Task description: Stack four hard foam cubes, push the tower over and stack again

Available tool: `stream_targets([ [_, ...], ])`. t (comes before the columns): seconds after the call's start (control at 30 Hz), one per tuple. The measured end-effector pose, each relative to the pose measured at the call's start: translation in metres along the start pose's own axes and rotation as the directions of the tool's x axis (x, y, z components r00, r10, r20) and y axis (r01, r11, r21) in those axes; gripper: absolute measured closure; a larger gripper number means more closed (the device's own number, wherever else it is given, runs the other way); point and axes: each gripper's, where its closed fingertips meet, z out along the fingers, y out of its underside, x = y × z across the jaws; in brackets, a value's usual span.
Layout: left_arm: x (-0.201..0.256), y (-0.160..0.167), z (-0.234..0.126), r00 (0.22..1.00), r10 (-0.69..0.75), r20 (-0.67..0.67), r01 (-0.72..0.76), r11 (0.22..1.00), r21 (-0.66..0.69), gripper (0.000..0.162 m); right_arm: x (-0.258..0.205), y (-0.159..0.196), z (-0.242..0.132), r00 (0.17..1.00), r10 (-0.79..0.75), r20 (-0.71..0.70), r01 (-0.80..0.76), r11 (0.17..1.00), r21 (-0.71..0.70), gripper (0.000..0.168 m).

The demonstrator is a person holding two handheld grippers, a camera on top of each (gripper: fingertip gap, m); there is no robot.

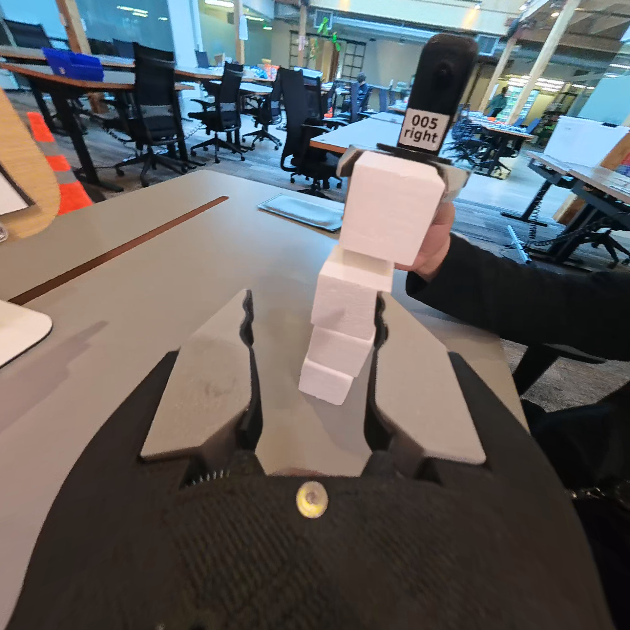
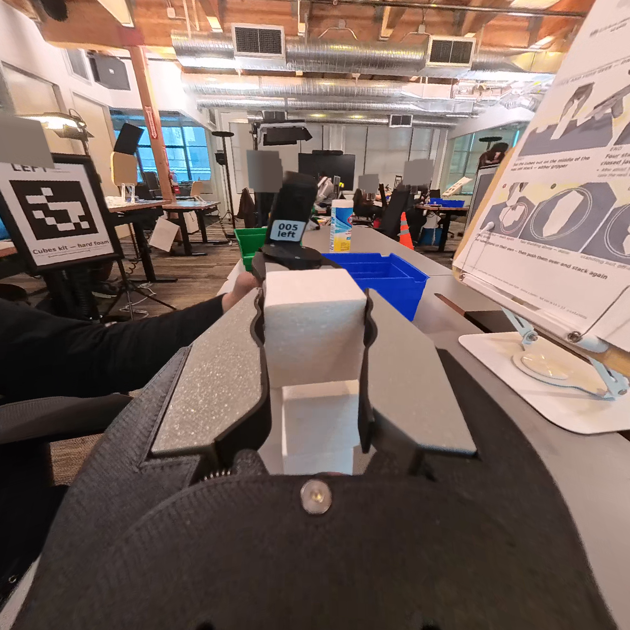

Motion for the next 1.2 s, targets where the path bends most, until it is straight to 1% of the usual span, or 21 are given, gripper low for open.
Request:
stream_targets([
  [0.1,-0.010,0.001,-0.002,0.998,-0.036,0.042,0.036,0.999,0.000,0.094,0.006,0.007,0.005,1.000,0.011,-0.010,-0.011,1.000,-0.011,0.112],
  [0.2,-0.013,-0.002,-0.004,0.997,-0.059,0.044,0.059,0.998,0.018,0.094,0.005,0.012,0.010,0.999,-0.028,-0.026,0.027,0.999,-0.040,0.113],
  [0.47,-0.011,-0.005,-0.005,0.998,-0.056,0.038,0.055,0.998,0.034,0.095,0.002,0.013,0.009,0.999,-0.036,-0.017,0.035,0.998,-0.046,0.112],
  [1.0,-0.005,-0.001,0.000,0.999,-0.036,0.023,0.036,0.999,0.003,0.095,0.006,0.019,0.010,0.999,-0.030,-0.027,0.029,0.998,-0.059,0.112],
  [1.17,-0.007,-0.001,-0.002,0.999,-0.048,0.025,0.048,0.999,0.011,0.092,0.005,0.019,0.010,1.000,-0.013,-0.015,0.013,0.999,-0.050,0.112],
  [1.2,-0.008,-0.002,-0.002,0.998,-0.053,0.026,0.053,0.999,0.014,0.091,0.004,0.019,0.010,1.000,-0.014,-0.015,0.013,0.999,-0.051,0.108],
])
